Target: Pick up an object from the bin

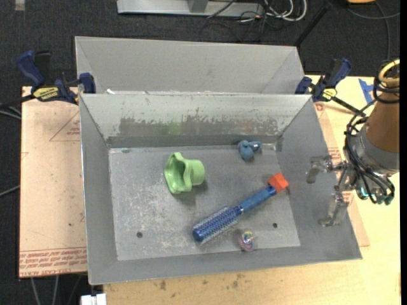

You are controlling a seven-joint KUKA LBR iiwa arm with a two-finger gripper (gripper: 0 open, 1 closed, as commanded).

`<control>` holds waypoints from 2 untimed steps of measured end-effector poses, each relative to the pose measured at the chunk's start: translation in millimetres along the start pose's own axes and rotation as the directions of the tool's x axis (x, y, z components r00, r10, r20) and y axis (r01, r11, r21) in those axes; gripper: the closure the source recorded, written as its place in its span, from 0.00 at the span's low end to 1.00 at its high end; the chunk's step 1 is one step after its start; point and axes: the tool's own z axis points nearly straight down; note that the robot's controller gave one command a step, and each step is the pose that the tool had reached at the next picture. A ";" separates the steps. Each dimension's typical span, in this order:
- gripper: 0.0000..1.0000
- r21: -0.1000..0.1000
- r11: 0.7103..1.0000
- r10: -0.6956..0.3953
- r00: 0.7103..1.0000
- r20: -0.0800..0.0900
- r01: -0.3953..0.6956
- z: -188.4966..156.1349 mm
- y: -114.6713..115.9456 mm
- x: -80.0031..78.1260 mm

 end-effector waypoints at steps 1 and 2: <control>0.00 0.001 0.939 -0.344 0.939 0.005 0.344 160.5 29.0 -9.0; 0.00 0.002 0.946 -0.323 0.946 0.012 0.323 123.4 90.0 -16.0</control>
Offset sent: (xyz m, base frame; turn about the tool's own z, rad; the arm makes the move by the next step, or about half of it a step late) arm 0.0081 0.0278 -0.1575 -0.3523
